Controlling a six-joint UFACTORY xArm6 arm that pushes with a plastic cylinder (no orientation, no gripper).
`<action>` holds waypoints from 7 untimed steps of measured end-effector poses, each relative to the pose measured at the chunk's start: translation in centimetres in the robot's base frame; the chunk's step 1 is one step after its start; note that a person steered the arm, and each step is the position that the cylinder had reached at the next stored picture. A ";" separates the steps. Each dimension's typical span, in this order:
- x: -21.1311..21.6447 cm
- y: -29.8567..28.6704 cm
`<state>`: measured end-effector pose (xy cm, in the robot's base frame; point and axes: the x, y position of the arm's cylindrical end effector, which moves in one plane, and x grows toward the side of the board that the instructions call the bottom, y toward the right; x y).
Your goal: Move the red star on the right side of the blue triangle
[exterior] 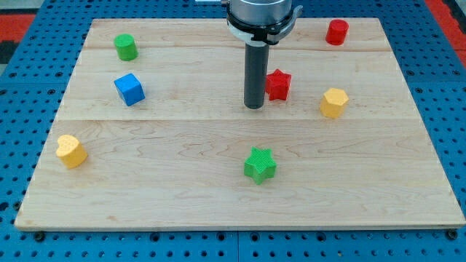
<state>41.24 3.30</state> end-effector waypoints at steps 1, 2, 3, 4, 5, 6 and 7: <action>-0.4 3.6; -2.0 3.6; -4.4 2.8; -6.0 2.7; -2.5 2.7; -0.4 2.6; -0.4 2.5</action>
<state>40.83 5.82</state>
